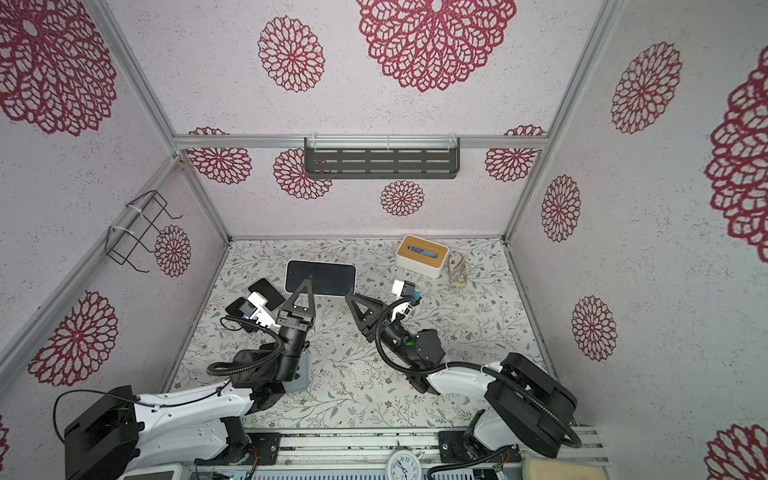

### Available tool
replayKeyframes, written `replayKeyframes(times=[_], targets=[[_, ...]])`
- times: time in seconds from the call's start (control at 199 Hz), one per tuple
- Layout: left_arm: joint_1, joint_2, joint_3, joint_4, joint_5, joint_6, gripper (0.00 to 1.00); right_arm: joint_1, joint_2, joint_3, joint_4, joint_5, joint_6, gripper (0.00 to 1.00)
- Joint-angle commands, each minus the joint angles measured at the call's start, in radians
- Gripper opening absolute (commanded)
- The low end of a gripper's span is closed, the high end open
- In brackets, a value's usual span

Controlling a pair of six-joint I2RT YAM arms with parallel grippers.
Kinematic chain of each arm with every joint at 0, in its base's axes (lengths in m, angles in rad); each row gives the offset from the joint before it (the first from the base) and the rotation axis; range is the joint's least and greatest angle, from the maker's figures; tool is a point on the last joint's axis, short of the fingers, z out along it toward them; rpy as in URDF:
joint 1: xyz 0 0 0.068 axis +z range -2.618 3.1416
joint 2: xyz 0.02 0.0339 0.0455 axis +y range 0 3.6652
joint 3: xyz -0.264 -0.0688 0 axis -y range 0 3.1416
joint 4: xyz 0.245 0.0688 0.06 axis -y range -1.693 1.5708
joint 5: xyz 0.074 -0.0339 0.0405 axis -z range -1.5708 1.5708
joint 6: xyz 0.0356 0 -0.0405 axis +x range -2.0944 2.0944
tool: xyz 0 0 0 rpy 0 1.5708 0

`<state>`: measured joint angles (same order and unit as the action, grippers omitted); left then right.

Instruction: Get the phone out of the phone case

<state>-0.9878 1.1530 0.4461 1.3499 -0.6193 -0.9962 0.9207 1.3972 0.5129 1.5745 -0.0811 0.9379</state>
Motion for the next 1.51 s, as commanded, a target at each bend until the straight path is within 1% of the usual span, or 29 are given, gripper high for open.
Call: replayKeyframes(times=[0.0, 0.07, 0.09, 0.171, 0.281, 0.347, 0.407, 0.442, 0.502, 0.593, 0.653, 0.799, 0.909, 0.969, 1.02, 1.07, 1.1, 1.105, 1.11, 1.145, 1.18, 1.221, 1.261, 1.301, 1.336, 1.502], targets=[[-0.006, -0.001, 0.034, 0.070, 0.014, -0.002, 0.00, -0.007, -0.037, 0.005, 0.112, 0.000, 0.001, 0.10], [-0.006, -0.001, 0.037, 0.068, 0.008, -0.006, 0.00, -0.009, -0.041, 0.002, 0.112, -0.012, -0.008, 0.01], [-0.006, -0.001, 0.039, 0.063, 0.007, -0.010, 0.00, -0.009, -0.043, 0.000, 0.112, -0.014, -0.009, 0.00], [-0.005, -0.019, 0.050, -0.005, 0.000, -0.041, 0.00, -0.015, -0.048, -0.010, 0.111, -0.025, -0.022, 0.00], [-0.002, -0.083, 0.100, -0.235, -0.008, -0.108, 0.00, -0.026, -0.056, -0.023, 0.112, -0.077, -0.052, 0.00], [0.005, -0.120, 0.141, -0.398, -0.004, -0.162, 0.00, -0.035, -0.064, -0.025, 0.111, -0.153, -0.113, 0.00], [0.024, -0.146, 0.183, -0.543, 0.026, -0.221, 0.00, -0.046, -0.068, -0.025, 0.111, -0.229, -0.175, 0.00], [0.045, -0.155, 0.206, -0.619, 0.059, -0.261, 0.00, -0.059, -0.069, -0.021, 0.110, -0.308, -0.222, 0.00], [0.074, -0.161, 0.236, -0.695, 0.113, -0.306, 0.00, -0.088, -0.072, -0.024, 0.111, -0.410, -0.286, 0.00], [0.107, -0.159, 0.272, -0.778, 0.194, -0.355, 0.00, -0.141, -0.085, -0.032, 0.110, -0.498, -0.362, 0.00], [0.112, -0.160, 0.289, -0.814, 0.225, -0.367, 0.00, -0.192, -0.096, -0.028, 0.110, -0.545, -0.382, 0.00], [0.112, -0.150, 0.316, -0.849, 0.271, -0.371, 0.00, -0.289, -0.086, 0.044, 0.109, -0.622, -0.358, 0.00], [0.113, -0.132, 0.327, -0.855, 0.297, -0.372, 0.00, -0.333, -0.061, 0.115, 0.111, -0.650, -0.320, 0.00], [0.116, -0.132, 0.317, -0.836, 0.294, -0.369, 0.00, -0.351, -0.053, 0.138, 0.110, -0.659, -0.297, 0.00], [0.132, -0.136, 0.293, -0.792, 0.296, -0.373, 0.00, -0.355, -0.057, 0.134, 0.111, -0.670, -0.283, 0.00], [0.161, -0.140, 0.287, -0.780, 0.321, -0.381, 0.00, -0.355, -0.068, 0.102, 0.112, -0.671, -0.273, 0.00], [0.168, -0.142, 0.286, -0.771, 0.324, -0.374, 0.00, -0.355, -0.079, 0.074, 0.113, -0.659, -0.268, 0.09], [0.168, -0.142, 0.286, -0.767, 0.325, -0.372, 0.00, -0.354, -0.084, 0.061, 0.112, -0.654, -0.269, 0.13], [0.169, -0.143, 0.285, -0.766, 0.325, -0.370, 0.00, -0.354, -0.084, 0.061, 0.112, -0.654, -0.269, 0.13], [0.172, -0.142, 0.283, -0.749, 0.325, -0.362, 0.00, -0.351, -0.096, 0.023, 0.111, -0.637, -0.266, 0.25], [0.175, -0.138, 0.285, -0.738, 0.327, -0.353, 0.00, -0.344, -0.105, -0.005, 0.112, -0.621, -0.266, 0.36], [0.177, -0.123, 0.283, -0.704, 0.333, -0.345, 0.00, -0.336, -0.111, -0.030, 0.112, -0.603, -0.263, 0.46], [0.178, -0.102, 0.278, -0.659, 0.341, -0.351, 0.00, -0.327, -0.113, -0.042, 0.113, -0.585, -0.250, 0.52], [0.179, -0.079, 0.275, -0.610, 0.354, -0.355, 0.00, -0.321, -0.110, -0.042, 0.112, -0.574, -0.234, 0.57], [0.178, -0.062, 0.273, -0.581, 0.361, -0.357, 0.00, -0.318, -0.108, -0.038, 0.111, -0.564, -0.216, 0.59], [0.180, -0.022, 0.257, -0.506, 0.361, -0.369, 0.00, -0.304, -0.105, -0.015, 0.112, -0.534, -0.164, 0.64]])
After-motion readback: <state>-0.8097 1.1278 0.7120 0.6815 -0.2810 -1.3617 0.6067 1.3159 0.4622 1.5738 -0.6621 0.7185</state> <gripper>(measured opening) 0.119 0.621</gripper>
